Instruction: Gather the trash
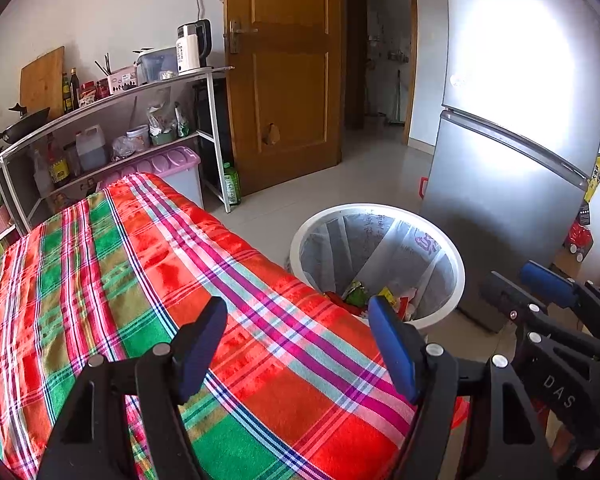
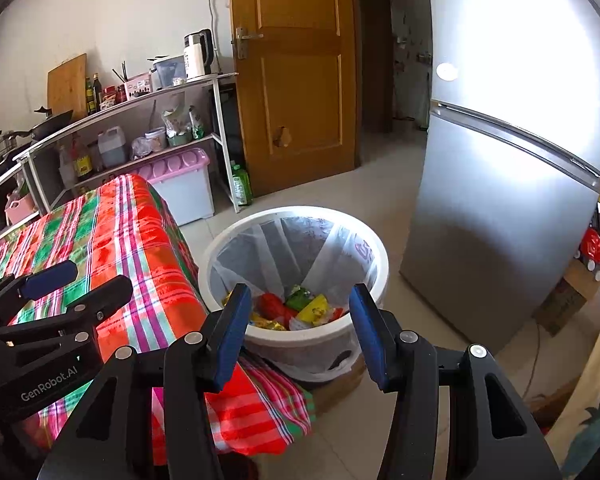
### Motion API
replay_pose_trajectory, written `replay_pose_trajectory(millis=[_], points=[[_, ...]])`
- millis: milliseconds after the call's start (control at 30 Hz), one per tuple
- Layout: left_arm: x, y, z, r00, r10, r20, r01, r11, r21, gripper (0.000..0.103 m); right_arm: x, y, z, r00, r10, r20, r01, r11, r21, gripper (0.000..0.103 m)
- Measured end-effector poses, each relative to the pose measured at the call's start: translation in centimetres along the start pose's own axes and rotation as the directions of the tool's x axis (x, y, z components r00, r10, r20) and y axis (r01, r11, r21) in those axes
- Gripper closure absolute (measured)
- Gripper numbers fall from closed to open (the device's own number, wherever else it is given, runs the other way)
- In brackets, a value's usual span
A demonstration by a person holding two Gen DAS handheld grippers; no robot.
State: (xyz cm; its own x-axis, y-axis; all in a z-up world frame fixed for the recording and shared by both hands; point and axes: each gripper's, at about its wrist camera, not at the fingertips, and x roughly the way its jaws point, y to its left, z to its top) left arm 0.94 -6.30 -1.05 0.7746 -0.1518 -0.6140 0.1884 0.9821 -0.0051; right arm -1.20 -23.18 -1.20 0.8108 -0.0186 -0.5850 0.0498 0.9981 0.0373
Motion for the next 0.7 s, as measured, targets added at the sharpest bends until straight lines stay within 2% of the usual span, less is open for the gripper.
replay_pose_trajectory(millis=[700], points=[[-0.05,0.00,0.03,1.000,0.000,-0.002,0.000,1.000,0.003,0.028,-0.27,0.25,-0.30,1.000,0.004,-0.004,-0.004,1.000,-0.004,0.051]])
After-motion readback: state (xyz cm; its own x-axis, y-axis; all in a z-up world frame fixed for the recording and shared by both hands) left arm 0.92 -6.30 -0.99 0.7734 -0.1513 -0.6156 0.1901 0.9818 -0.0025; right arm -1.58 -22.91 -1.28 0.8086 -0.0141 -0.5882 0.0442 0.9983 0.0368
